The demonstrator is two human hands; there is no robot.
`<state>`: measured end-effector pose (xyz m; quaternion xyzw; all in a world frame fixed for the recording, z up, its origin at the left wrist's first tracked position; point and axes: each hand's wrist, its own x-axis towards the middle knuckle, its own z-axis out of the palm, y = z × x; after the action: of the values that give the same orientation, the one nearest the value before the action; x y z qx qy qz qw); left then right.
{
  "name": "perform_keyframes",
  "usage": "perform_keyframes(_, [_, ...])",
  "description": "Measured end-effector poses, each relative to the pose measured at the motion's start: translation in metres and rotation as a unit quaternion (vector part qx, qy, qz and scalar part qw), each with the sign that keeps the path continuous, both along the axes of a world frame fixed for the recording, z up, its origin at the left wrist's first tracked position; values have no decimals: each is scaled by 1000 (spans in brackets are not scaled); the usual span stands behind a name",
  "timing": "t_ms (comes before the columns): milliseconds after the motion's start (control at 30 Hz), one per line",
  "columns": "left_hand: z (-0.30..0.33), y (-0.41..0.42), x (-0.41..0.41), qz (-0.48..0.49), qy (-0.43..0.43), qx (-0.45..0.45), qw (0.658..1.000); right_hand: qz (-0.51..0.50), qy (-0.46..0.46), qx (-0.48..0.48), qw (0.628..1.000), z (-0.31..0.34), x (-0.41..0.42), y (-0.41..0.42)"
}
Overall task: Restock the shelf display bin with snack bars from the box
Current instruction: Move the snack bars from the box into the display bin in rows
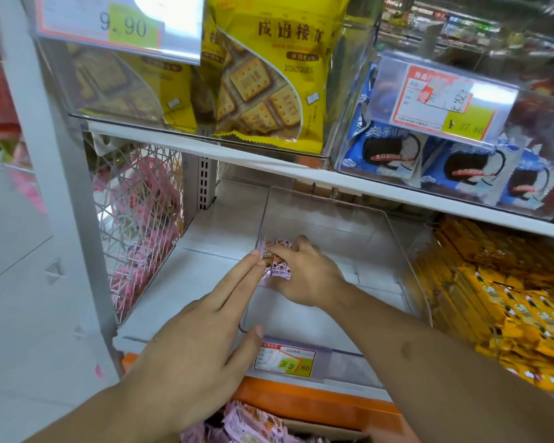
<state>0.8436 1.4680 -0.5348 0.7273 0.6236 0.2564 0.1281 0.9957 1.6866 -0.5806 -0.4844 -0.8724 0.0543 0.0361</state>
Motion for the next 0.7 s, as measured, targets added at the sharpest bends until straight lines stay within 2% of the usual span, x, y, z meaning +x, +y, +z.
perform_keyframes(167, [0, -1, 0, 3, -11, 2, 1000, -31, 4, 24, 999, 1, -12, 1])
perform_keyframes(467, [-4, 3, -3, -2, -23, 15, 1000, -30, -9, 32, 999, 2, -8, -4])
perform_keyframes(600, [-3, 3, -8, 0, -17, 36, 999, -55, 76, -25, 995, 31, 14, -23])
perform_keyframes(700, [3, -13, -5, 20, -6, 43, 999, -36, 162, 29, 986, 58, 45, -66])
